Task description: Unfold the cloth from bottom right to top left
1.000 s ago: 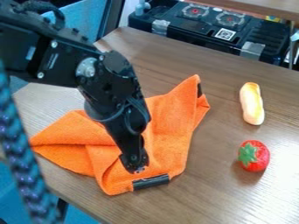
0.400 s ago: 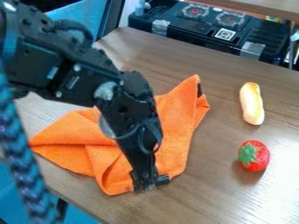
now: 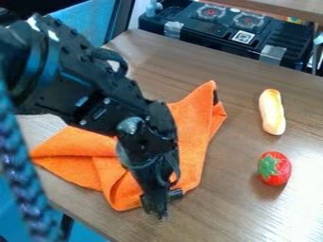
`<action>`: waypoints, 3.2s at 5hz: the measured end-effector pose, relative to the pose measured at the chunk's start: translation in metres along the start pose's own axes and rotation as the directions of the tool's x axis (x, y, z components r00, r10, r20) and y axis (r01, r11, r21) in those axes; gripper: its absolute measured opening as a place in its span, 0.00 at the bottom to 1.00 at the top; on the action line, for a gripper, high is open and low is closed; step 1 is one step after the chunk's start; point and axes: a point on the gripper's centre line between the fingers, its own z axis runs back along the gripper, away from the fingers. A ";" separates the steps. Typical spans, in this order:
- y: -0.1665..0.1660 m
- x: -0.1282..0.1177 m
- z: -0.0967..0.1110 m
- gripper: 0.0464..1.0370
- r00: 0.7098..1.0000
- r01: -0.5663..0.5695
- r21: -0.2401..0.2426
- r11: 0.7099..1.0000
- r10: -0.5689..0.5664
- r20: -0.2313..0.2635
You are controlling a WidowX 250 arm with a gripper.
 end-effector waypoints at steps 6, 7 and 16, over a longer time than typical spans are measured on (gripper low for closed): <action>0.088 0.017 0.026 0.00 0.968 -0.241 -0.085 0.967 0.246 0.054; 0.120 0.027 0.020 0.00 0.949 -0.309 -0.043 0.950 0.311 0.048; 0.294 0.004 -0.016 0.02 0.873 -0.468 0.086 0.880 0.475 -0.110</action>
